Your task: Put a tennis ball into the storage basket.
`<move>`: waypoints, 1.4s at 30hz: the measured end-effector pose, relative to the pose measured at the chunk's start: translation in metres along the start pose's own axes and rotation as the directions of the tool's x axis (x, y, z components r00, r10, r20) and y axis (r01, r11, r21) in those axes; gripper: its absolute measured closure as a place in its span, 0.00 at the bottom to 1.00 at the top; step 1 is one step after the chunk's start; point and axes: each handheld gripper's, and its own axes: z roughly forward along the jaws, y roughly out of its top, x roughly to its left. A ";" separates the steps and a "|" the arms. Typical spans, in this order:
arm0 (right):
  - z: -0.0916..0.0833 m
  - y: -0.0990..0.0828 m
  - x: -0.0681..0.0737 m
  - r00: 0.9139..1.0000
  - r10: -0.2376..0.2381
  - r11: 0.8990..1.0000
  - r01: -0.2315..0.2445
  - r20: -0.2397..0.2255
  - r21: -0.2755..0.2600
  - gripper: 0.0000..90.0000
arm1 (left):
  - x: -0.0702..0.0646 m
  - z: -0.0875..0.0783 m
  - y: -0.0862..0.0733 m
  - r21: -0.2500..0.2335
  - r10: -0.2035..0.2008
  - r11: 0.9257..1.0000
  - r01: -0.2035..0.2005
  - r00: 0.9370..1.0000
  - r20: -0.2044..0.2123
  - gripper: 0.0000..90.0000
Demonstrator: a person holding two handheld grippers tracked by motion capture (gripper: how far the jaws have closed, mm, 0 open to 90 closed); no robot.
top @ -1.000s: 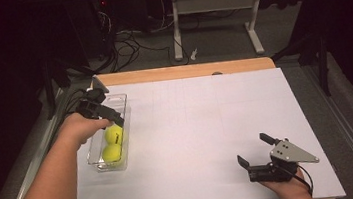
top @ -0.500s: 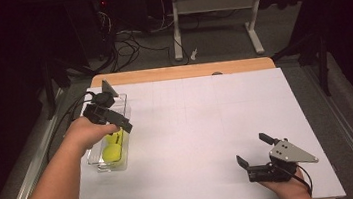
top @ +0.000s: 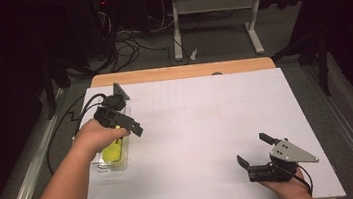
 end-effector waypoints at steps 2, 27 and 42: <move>0.000 0.000 0.000 1.000 -0.002 1.000 0.002 0.000 -0.001 0.00 | -0.005 0.001 0.001 0.002 0.012 1.000 -0.012 1.000 0.004 0.01; -0.002 0.001 0.000 1.000 -0.002 1.000 0.002 -0.001 -0.007 0.00 | -0.050 0.031 -0.004 0.009 0.134 0.991 -0.134 0.991 0.018 0.01; -0.002 0.001 0.000 1.000 -0.001 1.000 0.001 -0.003 -0.007 0.00 | -0.056 0.064 -0.029 0.034 0.200 0.979 -0.202 0.979 0.045 0.01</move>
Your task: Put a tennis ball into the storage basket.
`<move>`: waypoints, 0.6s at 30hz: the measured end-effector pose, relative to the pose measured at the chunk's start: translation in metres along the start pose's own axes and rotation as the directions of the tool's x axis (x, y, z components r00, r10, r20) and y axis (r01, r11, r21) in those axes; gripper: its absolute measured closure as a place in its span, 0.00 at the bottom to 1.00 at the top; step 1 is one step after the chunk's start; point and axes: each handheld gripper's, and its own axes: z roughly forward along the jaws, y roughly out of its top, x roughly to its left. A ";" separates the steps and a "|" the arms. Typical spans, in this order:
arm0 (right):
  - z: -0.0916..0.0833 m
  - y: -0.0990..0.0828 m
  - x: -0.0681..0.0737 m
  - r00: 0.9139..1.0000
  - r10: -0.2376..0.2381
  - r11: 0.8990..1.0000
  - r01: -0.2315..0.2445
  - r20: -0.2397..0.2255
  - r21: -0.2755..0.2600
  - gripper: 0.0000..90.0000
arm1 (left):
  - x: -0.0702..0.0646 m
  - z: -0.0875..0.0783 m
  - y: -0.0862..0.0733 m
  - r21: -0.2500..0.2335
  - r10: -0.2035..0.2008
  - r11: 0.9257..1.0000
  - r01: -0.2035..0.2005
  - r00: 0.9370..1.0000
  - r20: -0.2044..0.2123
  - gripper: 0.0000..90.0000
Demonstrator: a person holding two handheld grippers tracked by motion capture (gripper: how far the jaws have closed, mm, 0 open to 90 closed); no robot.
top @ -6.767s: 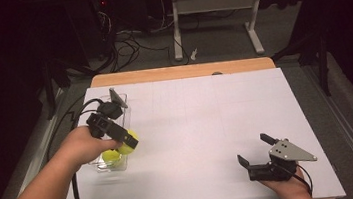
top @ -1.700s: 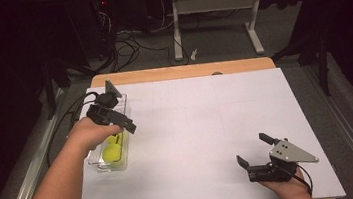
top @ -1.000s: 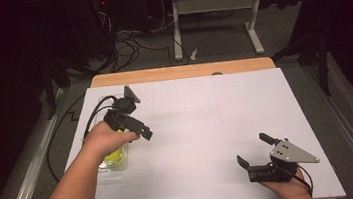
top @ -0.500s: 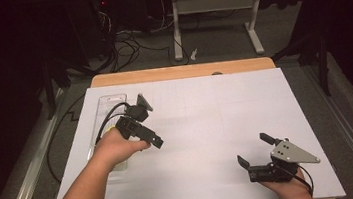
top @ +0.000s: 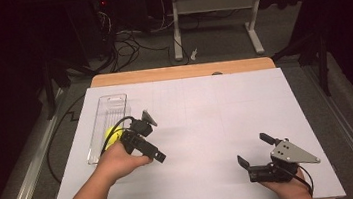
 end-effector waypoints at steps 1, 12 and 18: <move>0.000 0.000 0.000 1.000 0.000 1.000 0.000 0.001 0.001 0.00 | -0.001 0.002 -0.001 0.003 0.004 1.000 -0.004 1.000 -0.002 0.01; 0.001 -0.001 0.001 1.000 -0.001 1.000 0.001 -0.005 0.005 0.00 | -0.012 0.030 -0.013 0.023 0.059 0.998 -0.058 0.998 -0.031 0.01; 0.002 -0.001 0.002 1.000 0.000 1.000 0.000 -0.006 0.007 0.00 | -0.011 0.037 -0.022 -0.010 0.056 0.998 -0.056 0.998 -0.019 0.02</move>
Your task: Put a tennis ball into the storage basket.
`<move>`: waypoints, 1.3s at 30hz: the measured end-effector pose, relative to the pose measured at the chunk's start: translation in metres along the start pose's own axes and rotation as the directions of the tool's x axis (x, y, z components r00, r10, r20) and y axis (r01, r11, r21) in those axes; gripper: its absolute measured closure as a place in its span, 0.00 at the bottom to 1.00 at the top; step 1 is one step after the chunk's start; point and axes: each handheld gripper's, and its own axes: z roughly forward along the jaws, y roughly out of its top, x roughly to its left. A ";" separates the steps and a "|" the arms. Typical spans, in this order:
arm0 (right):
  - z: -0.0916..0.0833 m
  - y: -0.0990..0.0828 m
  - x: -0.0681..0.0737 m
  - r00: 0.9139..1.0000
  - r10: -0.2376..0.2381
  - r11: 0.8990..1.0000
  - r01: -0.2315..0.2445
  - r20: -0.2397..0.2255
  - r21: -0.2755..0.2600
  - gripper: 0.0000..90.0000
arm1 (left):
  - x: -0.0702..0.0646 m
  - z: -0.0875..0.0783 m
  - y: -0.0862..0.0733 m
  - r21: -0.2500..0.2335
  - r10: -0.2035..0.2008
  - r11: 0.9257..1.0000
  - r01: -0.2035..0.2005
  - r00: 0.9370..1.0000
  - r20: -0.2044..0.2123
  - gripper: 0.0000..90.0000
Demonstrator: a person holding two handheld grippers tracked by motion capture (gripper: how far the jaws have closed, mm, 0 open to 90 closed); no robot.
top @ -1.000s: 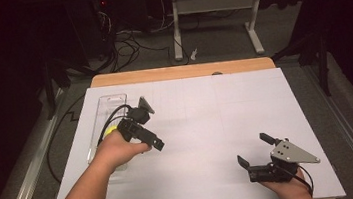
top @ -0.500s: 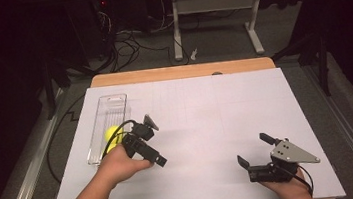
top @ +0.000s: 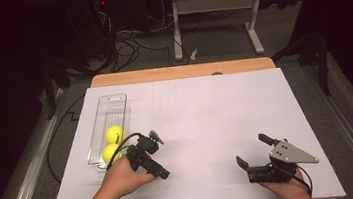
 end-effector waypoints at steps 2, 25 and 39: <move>0.000 0.000 0.000 1.000 -0.002 1.000 0.002 -0.001 0.000 0.00 | 0.001 0.002 -0.004 -0.013 -0.004 1.000 0.004 1.000 0.011 0.02; 0.002 -0.001 0.002 1.000 0.007 1.000 -0.007 0.001 0.008 0.00 | 0.007 0.015 -0.040 -0.339 0.047 0.940 -0.027 0.998 0.050 0.02; 0.003 -0.002 0.001 1.000 0.017 1.000 -0.017 0.016 0.013 0.00 | 0.017 0.014 -0.055 -0.517 0.069 0.856 -0.020 0.995 0.076 0.02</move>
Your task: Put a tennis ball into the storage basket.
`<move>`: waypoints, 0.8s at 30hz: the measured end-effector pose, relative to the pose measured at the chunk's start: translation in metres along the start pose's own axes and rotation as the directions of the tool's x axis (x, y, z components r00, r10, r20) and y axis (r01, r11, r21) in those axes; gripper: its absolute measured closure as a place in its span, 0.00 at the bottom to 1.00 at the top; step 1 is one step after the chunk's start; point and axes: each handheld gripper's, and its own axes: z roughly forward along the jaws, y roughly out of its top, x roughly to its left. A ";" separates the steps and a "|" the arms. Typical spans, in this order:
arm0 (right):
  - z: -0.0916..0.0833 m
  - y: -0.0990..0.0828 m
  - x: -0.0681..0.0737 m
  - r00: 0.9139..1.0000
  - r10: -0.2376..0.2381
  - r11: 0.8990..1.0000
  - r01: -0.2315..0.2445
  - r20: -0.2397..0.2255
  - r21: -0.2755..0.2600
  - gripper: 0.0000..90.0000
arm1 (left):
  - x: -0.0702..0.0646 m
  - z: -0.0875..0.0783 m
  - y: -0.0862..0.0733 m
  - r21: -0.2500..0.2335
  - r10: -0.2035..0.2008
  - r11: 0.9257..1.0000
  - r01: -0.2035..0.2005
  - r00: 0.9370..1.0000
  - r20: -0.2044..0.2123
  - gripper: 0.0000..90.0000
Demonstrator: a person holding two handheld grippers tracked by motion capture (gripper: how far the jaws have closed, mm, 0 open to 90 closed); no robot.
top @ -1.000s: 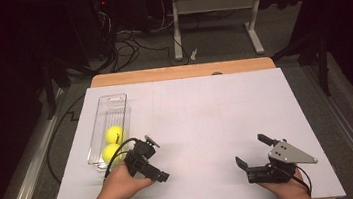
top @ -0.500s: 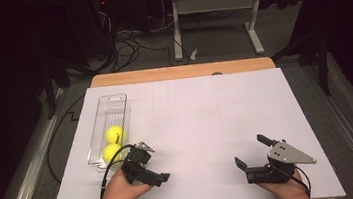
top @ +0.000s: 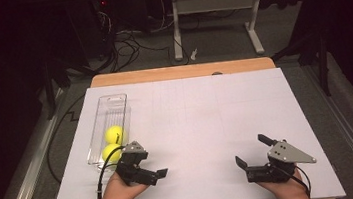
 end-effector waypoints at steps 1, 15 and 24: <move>0.000 0.000 0.000 1.000 0.000 1.000 0.000 0.001 0.001 0.00 | 0.001 0.000 -0.001 -0.007 -0.005 1.000 0.005 1.000 0.006 0.02; -0.001 0.000 -0.003 0.999 0.021 1.000 -0.021 0.025 0.000 0.00 | -0.009 -0.017 -0.001 -0.206 0.090 0.975 -0.080 0.995 0.038 0.02; -0.004 0.002 0.000 1.000 0.017 1.000 -0.016 0.014 -0.016 0.00 | -0.012 -0.026 -0.002 -0.321 0.111 0.942 -0.096 0.993 0.030 0.01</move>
